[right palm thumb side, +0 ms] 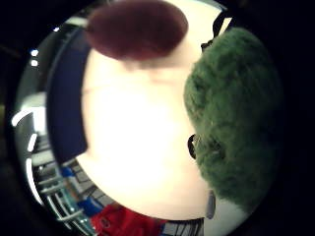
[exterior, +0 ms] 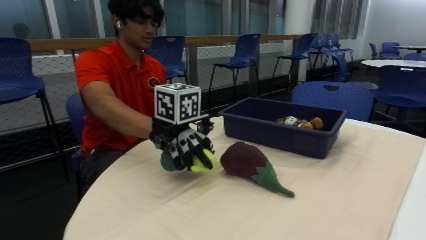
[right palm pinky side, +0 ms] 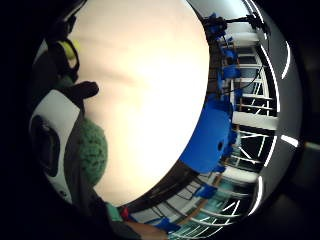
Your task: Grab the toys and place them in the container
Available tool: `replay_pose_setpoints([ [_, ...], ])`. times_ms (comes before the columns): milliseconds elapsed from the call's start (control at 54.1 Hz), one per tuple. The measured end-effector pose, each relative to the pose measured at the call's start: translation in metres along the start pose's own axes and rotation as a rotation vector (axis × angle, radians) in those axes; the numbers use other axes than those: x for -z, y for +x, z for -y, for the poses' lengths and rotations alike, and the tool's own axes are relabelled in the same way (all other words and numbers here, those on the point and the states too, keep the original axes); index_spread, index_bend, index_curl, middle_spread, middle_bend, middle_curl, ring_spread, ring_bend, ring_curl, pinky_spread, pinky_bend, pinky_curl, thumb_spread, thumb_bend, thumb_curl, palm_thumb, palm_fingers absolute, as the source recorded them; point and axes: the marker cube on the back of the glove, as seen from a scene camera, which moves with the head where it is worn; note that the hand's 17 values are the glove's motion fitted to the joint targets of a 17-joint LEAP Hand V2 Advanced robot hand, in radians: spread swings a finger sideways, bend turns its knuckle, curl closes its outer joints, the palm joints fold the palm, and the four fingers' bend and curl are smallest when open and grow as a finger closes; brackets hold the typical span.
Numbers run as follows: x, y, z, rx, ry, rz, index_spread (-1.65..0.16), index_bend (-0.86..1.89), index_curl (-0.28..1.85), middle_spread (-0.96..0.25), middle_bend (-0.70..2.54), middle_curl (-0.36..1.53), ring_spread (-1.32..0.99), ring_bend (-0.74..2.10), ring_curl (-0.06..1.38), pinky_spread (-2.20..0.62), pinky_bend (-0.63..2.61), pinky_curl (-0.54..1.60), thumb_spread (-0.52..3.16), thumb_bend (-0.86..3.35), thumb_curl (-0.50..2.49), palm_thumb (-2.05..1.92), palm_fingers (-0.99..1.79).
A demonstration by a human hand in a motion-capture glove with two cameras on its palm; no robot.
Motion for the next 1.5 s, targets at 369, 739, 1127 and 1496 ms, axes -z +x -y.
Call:
replay_pose_setpoints([
  [369, 0.154, -0.118, -0.011, 0.219, 0.182, 0.078, -0.47, 0.35, 0.66, -0.29, 0.25, 0.18, -0.49, 0.99, 0.45, -0.42, 1.11, 0.36, 0.86, 0.20, 0.73, 0.69, 0.86],
  [739, 0.199, -0.313, 0.047, 0.374, 0.142, 0.100, -0.51, 0.27, 0.76, -0.30, 0.18, 0.21, -0.52, 0.96, 0.48, -0.43, 1.08, 0.40, 0.71, 0.15, 0.87, 0.69, 0.86],
  [1127, 0.139, -0.305, 0.055, 0.459, -0.024, 0.004, -0.49, 0.06, 0.69, -0.15, 0.15, 0.18, -0.27, 0.61, 0.44, -0.18, 1.27, 0.47, 1.04, -0.08, 0.72, 0.27, -0.20],
  [1496, 0.102, -0.145, 0.087, 0.007, 0.089, 0.222, -0.38, 0.06, 0.38, -0.07, 0.12, 0.19, 0.01, 0.23, 0.29, 0.10, 1.21, 0.39, 1.08, -0.07, 0.40, -0.09, -0.28],
])
